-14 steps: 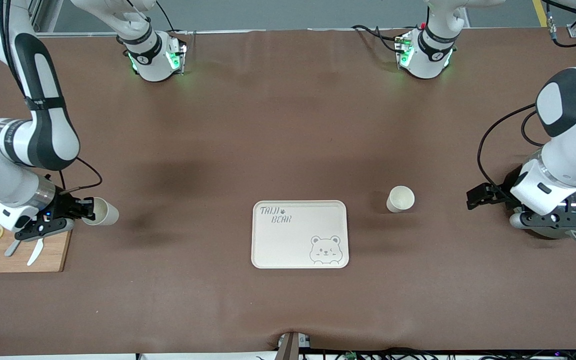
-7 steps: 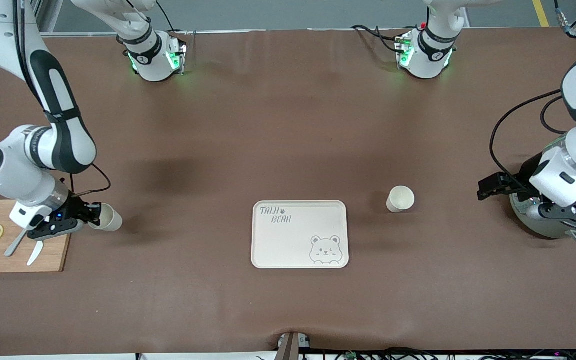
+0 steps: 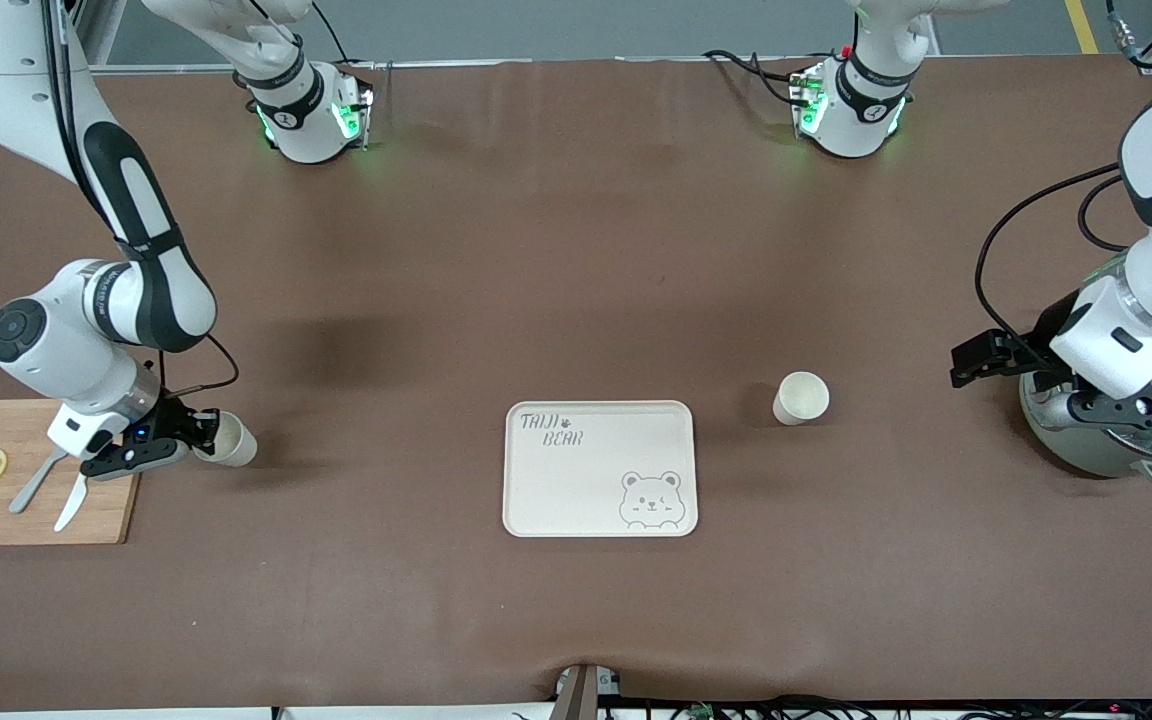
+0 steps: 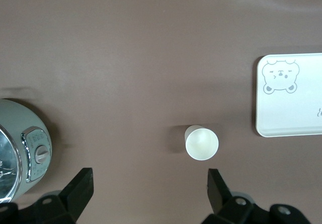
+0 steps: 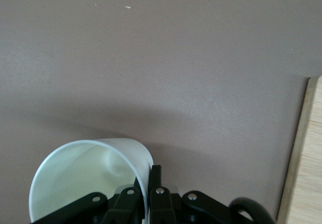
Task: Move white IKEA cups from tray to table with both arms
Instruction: 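Lower the cup beside the cutting board and open the right gripper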
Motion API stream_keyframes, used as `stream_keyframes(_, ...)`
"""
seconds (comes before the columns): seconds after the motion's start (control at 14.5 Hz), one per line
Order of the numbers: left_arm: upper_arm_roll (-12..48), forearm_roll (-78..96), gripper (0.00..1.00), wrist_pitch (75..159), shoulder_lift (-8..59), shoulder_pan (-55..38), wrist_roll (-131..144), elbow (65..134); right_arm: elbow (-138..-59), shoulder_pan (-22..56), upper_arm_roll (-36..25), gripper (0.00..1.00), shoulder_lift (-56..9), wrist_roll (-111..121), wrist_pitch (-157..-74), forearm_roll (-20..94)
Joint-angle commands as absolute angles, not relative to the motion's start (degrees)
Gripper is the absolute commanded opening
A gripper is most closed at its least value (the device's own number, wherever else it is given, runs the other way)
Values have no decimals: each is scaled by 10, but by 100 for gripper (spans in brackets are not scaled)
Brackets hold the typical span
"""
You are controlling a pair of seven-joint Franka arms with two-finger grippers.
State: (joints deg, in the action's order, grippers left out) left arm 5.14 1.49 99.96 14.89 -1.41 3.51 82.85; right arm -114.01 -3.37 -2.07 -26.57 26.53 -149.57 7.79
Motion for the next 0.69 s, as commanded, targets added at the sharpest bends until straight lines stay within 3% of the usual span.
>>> stream_keyframes(0.0, 47, 4, 100, 991, 151, -18, 29, 825, -1155, -42, -11, 0, -262, 272, -1518, 77)
stream_keyframes(0.62, 49, -5, 100, 992, 152, -25, 38, 826, -1189, -40, -10, 0, -265, 271, -1585, 78)
